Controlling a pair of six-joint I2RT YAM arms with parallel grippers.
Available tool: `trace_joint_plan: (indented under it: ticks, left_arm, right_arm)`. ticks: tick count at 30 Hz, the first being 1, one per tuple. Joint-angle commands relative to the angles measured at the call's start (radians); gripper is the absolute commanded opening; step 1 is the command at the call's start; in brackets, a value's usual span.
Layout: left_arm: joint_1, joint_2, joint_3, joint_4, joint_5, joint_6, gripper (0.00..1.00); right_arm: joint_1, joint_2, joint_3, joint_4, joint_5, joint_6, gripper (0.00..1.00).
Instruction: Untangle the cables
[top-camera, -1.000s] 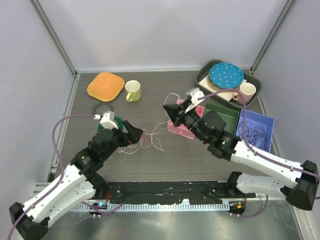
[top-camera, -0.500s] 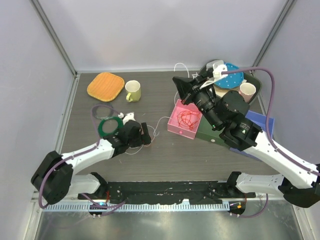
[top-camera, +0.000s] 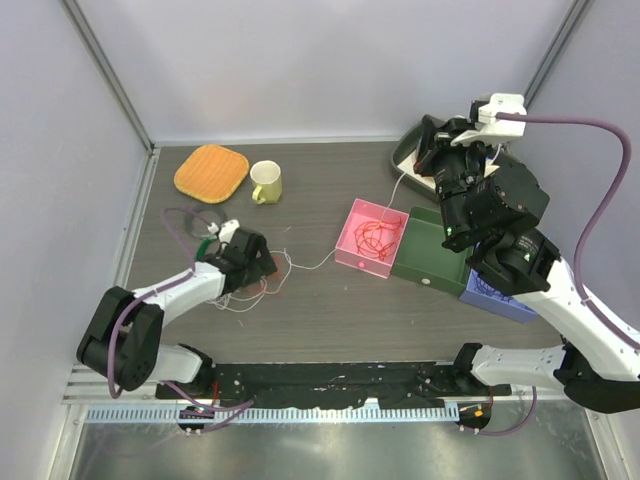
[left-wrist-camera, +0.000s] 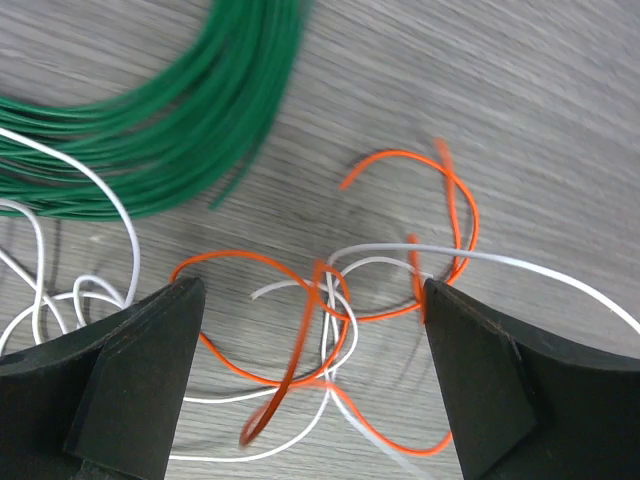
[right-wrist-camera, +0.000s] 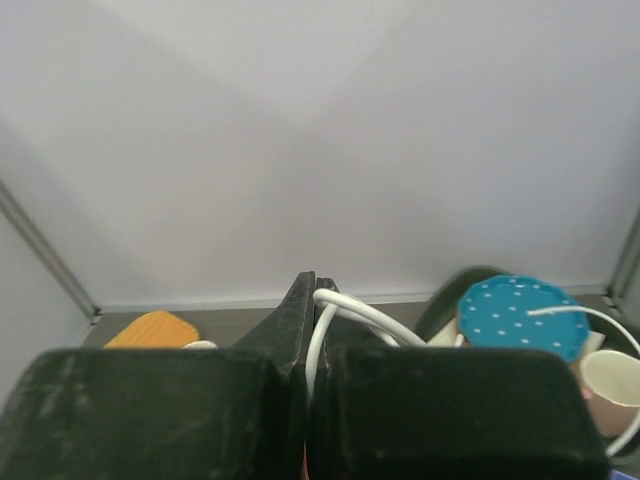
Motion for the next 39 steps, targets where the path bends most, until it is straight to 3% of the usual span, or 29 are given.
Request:
trace_joint_plan:
  ticks: [1,6,9,13,18,21,23,29,39]
  left_arm:
    - [0.12,-0.002,-0.036,-0.036,0.022,-0.019,0.95]
    - [0.186,-0.072,-0.073,-0.027,0.05,-0.014,0.94]
    - [0.198,-0.101,-0.062,-0.088,-0.007,-0.016,0.94]
    - [0.227,-0.146,-0.07,-0.101,-0.028,-0.02,0.95]
    - [0.227,-0.252,-0.098,0.01,0.22,0.045,0.97]
    - [0.227,-0.319,-0.064,-0.03,0.294,0.042,0.99]
    - [0.226,-0.371,-0.017,-0.079,0.28,0.039,1.0]
    - [0.227,-0.509,0.083,-0.32,0.019,0.022,1.0]
    - [0.227,-0.591,0.016,-0.275,0.051,0.026,1.0]
  right_arm:
    - [0.002,0.011,0.072,0.059,0.21,-0.157,0.01]
    - [-0.003,0.003,0.058,0.154,0.312,-0.304,0.01]
    - [-0.012,-0.006,0.046,0.312,0.371,-0.429,0.01]
    - [-0.012,-0.038,0.041,0.345,0.339,-0.458,0.01]
    - [-0.012,-0.023,0.033,0.343,0.338,-0.505,0.01]
    - [-0.013,0.007,0.0,0.354,0.318,-0.527,0.01]
    - [-0.014,0.023,-0.028,0.369,0.295,-0.518,0.01]
    - [-0.03,0.101,-0.045,0.391,0.298,-0.516,0.01]
    - [-0.13,0.113,-0.109,0.39,0.304,-0.453,0.01]
